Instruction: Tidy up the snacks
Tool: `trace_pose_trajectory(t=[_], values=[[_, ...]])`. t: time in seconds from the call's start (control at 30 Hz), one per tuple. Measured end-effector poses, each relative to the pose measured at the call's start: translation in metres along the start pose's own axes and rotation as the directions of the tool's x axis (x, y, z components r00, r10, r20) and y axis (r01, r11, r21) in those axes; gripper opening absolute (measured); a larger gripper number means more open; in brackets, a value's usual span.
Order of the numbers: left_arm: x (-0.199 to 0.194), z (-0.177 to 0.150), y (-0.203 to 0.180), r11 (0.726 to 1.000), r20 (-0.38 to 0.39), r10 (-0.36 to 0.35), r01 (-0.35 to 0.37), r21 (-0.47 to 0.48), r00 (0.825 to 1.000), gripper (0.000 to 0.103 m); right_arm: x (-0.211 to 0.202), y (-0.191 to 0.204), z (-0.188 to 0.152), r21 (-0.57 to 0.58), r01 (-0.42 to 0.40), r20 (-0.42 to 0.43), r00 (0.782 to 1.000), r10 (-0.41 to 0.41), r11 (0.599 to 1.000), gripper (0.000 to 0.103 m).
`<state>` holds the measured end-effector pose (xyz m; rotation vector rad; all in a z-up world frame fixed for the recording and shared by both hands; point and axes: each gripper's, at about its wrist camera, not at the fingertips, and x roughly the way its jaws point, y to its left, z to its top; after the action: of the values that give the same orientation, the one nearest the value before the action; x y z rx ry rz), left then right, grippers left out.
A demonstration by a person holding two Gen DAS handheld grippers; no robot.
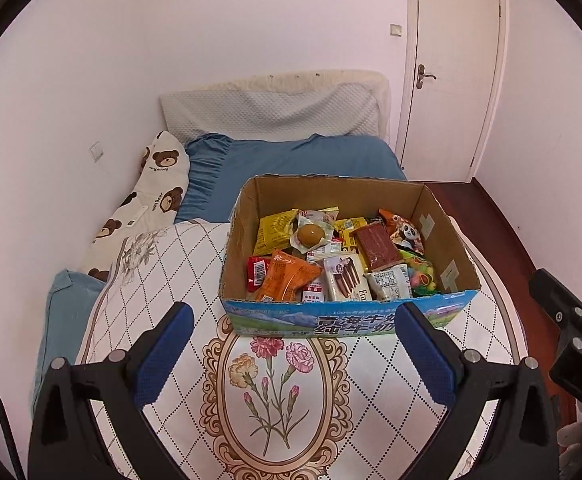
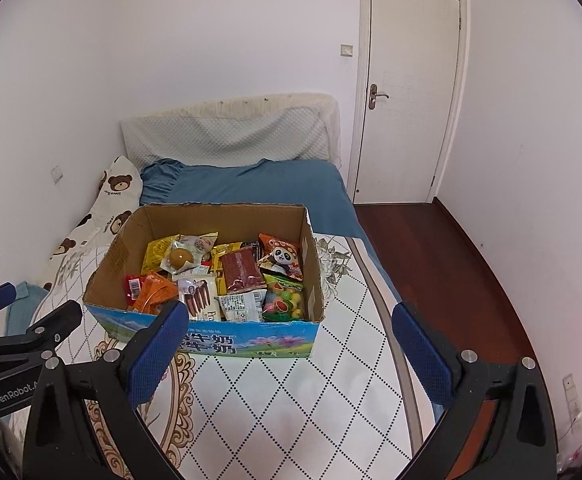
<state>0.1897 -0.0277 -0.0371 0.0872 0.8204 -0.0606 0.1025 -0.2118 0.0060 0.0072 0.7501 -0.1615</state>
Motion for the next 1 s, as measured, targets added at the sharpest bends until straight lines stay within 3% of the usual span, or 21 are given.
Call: trace_pose_trajectory(t=[1.0], values=[[-0.0092, 0.005, -0.0011, 1.0, 0.024, -0.003, 0.003, 0.005, 1.0, 0.103, -0.003, -0.0021, 0.0001, -0.004, -0.013, -0.002, 1.0, 0.013, 1.0, 0.103]])
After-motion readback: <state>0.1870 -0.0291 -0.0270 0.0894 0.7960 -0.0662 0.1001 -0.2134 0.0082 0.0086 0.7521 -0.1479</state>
